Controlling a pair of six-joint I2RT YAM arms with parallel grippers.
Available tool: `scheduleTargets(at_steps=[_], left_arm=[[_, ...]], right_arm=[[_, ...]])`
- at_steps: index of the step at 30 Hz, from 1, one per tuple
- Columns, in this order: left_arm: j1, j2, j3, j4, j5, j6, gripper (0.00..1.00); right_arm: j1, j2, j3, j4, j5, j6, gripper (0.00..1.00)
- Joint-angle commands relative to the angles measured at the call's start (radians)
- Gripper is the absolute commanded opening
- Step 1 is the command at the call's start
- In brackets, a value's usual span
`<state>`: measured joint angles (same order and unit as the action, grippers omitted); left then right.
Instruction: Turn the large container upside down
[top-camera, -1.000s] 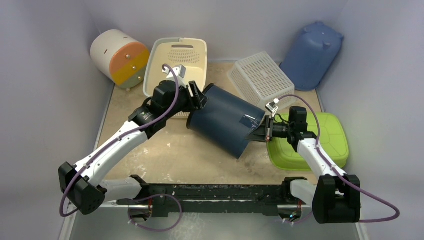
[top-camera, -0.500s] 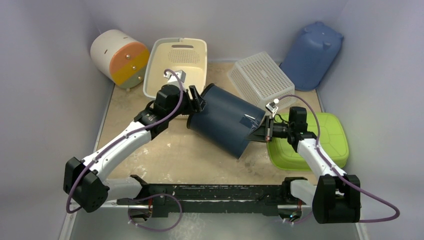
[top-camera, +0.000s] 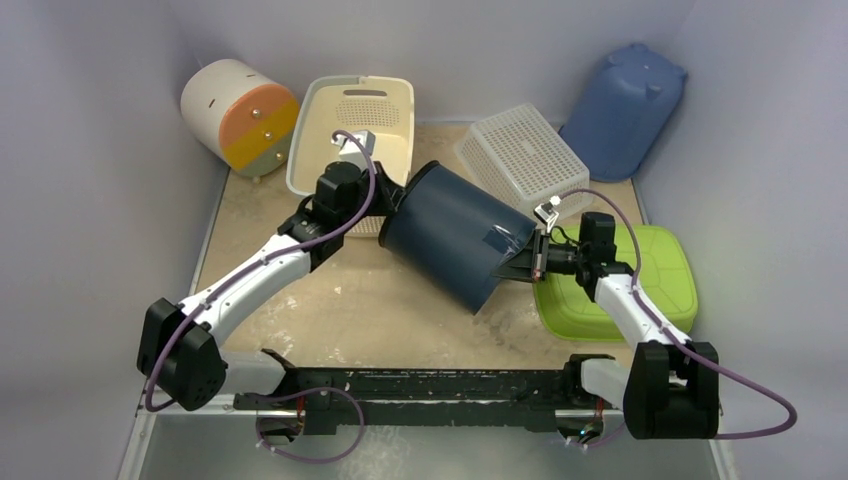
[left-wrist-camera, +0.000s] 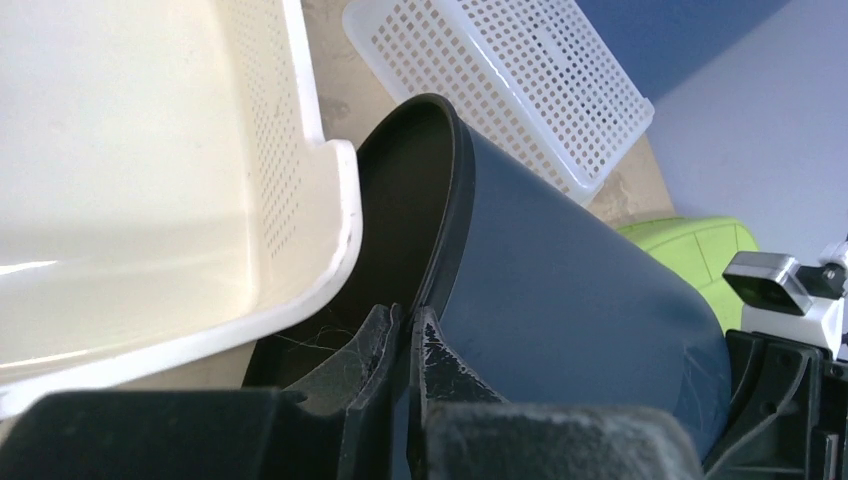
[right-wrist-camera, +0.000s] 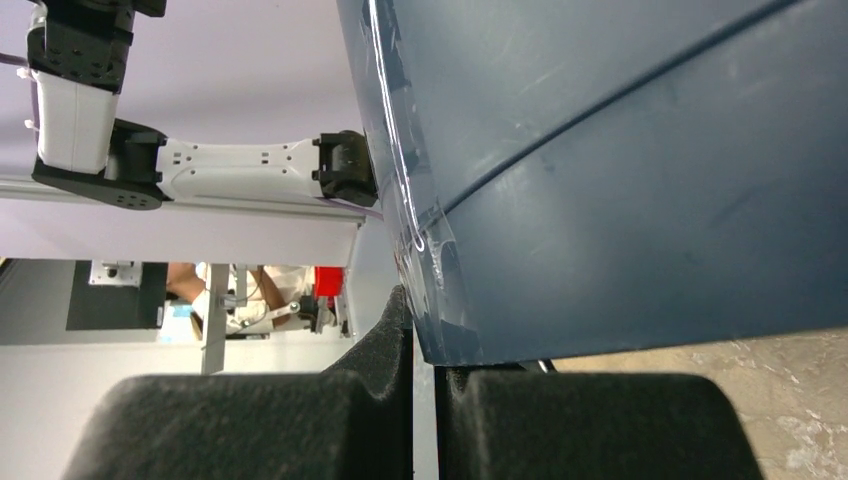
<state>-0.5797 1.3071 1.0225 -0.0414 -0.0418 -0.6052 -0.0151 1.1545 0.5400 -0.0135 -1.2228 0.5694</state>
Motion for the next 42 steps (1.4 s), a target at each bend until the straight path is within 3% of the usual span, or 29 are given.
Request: scheduleTargets(at_steps=[1, 30, 36, 42], left_arm=[[-0.026, 0.031, 0.038, 0.064, 0.1, -0.042, 0.0], [-0.455, 0.139, 0.242, 0.046, 0.044, -0.088, 0.0], [-0.485, 0.135, 0.253, 0.022, 0.014, -0.076, 0.0], [-0.46, 0.059, 0.223, -0.069, -0.103, -0.059, 0.0]], right_arm=[[-0.003, 0.091, -0.075, -0.105, 0.39, -0.088, 0.0], [-0.003, 0.108, -0.088, -0.123, 0.594, -0.057, 0.0], [-0.003, 0.136, -0.048, -0.119, 0.643, -0.053, 0.0], [-0.003, 0.118, -0.044, -0.136, 0.652, -0.055, 0.0]])
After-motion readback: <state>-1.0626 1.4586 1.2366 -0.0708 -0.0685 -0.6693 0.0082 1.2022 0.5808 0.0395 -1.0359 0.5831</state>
